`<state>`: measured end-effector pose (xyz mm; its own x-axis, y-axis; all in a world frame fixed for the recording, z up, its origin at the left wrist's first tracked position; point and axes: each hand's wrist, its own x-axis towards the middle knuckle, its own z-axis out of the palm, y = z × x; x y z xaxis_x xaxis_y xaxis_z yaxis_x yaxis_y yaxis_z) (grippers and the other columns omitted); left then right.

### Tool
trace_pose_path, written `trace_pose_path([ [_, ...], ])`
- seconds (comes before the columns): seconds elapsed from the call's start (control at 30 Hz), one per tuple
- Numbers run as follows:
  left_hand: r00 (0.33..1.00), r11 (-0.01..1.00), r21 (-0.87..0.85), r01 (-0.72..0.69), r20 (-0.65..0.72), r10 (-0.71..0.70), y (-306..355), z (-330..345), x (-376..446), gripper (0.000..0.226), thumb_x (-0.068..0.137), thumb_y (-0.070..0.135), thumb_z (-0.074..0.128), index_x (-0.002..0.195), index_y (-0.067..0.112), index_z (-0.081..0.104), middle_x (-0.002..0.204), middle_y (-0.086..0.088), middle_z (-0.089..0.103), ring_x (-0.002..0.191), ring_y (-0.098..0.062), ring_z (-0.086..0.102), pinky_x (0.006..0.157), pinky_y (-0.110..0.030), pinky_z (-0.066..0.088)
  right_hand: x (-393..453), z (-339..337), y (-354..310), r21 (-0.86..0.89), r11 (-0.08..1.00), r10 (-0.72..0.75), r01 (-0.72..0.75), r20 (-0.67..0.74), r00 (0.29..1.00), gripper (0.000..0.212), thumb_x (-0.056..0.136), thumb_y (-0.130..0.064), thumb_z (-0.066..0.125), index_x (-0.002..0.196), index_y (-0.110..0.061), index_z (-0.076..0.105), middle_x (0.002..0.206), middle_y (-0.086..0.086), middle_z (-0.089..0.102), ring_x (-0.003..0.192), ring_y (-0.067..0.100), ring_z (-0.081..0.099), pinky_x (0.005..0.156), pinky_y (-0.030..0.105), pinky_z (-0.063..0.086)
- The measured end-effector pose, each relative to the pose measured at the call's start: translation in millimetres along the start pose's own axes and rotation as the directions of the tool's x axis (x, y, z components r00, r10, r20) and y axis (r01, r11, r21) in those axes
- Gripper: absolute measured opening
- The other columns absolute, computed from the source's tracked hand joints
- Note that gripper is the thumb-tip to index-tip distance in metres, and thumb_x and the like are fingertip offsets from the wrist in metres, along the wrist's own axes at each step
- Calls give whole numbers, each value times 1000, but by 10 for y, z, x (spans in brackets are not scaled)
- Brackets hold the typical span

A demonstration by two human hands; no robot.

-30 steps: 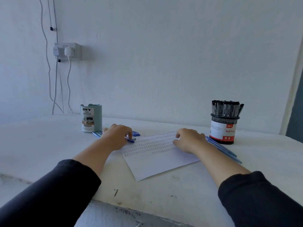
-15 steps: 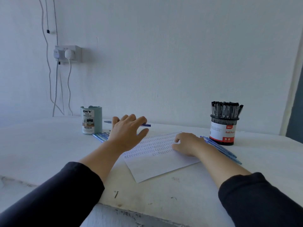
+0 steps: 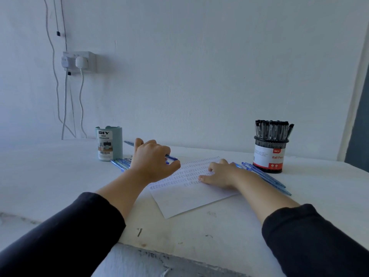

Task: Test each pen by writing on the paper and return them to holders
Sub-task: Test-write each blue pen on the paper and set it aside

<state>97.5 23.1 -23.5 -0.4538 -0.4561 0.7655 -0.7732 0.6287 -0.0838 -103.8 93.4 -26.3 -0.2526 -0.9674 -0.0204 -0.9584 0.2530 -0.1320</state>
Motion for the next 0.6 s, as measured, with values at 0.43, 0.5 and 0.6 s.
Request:
trace_pose_path([
  [0.43, 999, 976, -217, -20, 31, 28, 13, 80, 32, 13, 74, -2, 65, 87, -4, 67, 99, -18, 54, 62, -36, 60, 53, -41, 52, -8, 17, 65, 34, 999, -10, 10, 24, 1000, 77, 86, -70, 36, 149, -28, 21, 156, 6, 10, 144, 31, 12, 114, 51, 19],
  [0.5, 1000, 945, -327, -25, -13, 22, 46, 62, 24, 22, 76, -5, 53, 92, -5, 68, 102, -23, 56, 61, -36, 62, 49, -45, 54, -10, 21, 59, 56, 998, -14, 12, 35, 999, 81, 84, -72, 39, 150, -29, 20, 157, 6, 8, 145, 30, 11, 114, 52, 17],
  [0.6, 978, 937, -339, -88, -208, 17, 105, -45, 12, 42, 87, 32, 35, 91, 9, 70, 100, -15, 60, 69, -32, 62, 55, -37, 52, -24, 19, 47, 78, 997, -30, 27, 35, 999, 83, 81, -74, 43, 149, -33, 19, 158, 5, 7, 145, 29, 7, 114, 54, 14],
])
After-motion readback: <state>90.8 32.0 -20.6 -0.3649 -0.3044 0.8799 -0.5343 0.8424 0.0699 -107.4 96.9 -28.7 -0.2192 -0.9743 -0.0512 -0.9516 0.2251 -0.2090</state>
